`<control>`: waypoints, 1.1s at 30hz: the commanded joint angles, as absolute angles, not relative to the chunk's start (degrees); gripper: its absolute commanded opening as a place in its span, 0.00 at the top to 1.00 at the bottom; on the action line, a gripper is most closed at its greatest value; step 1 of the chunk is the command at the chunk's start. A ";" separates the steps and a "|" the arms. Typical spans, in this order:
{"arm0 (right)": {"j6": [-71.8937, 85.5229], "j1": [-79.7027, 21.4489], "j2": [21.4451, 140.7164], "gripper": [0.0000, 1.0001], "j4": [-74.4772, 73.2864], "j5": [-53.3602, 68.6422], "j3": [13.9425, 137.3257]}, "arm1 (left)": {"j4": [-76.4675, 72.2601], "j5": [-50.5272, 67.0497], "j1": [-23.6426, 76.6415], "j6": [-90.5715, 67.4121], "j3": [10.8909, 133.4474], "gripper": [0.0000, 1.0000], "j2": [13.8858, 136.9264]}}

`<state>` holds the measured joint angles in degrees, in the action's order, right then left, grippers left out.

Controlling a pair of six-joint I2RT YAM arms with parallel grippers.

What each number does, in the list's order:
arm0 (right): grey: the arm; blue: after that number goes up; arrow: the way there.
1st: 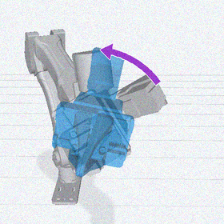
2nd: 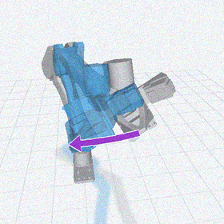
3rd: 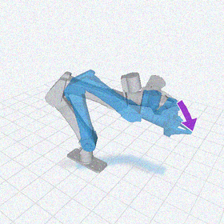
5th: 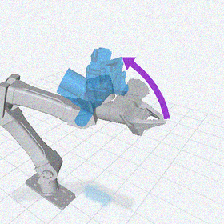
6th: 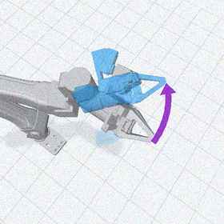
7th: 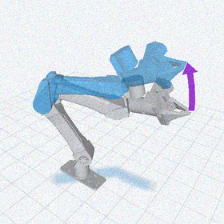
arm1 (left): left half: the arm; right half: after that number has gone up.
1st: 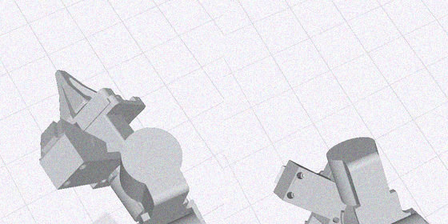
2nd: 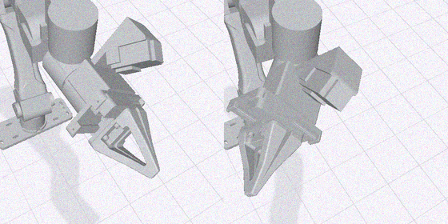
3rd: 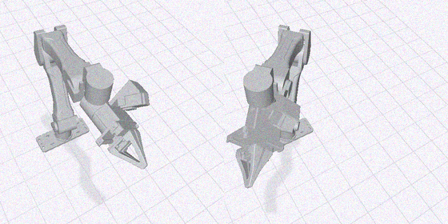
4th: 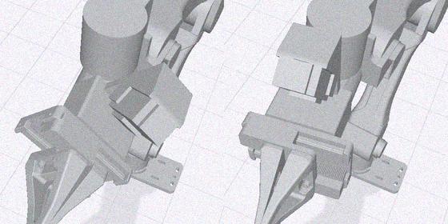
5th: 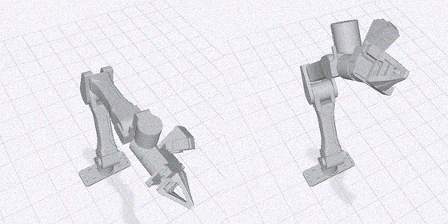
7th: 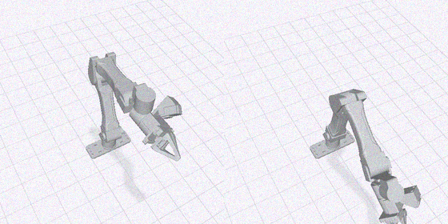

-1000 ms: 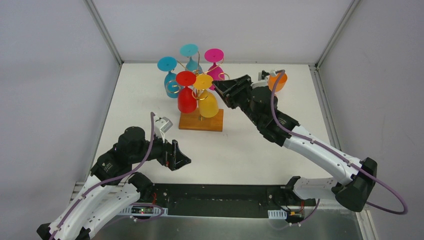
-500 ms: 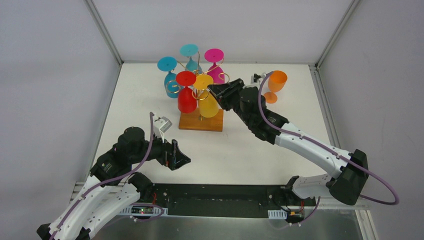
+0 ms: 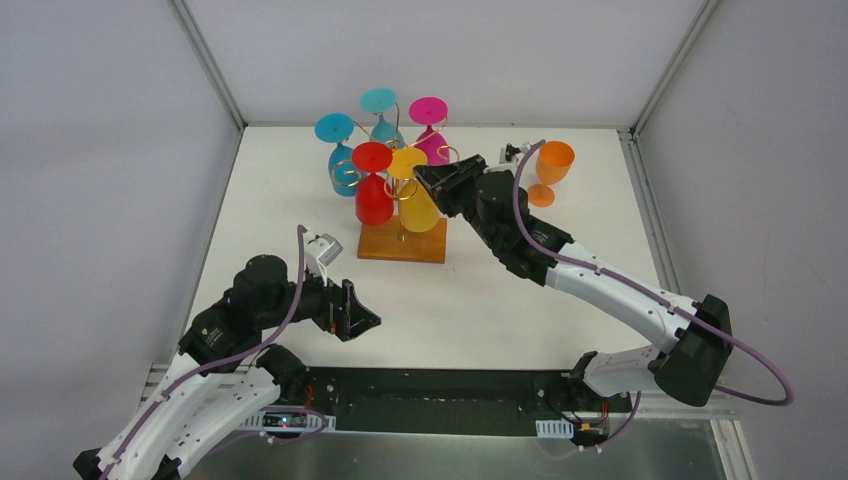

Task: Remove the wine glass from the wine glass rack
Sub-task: Pick up the wine glass from the wine rack.

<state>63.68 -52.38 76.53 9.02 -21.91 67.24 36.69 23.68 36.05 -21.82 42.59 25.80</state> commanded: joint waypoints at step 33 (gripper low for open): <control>62.22 -52.72 70.55 1.00 13.38 -24.76 65.99 | 36.23 23.55 36.21 -21.18 44.46 0.00 26.05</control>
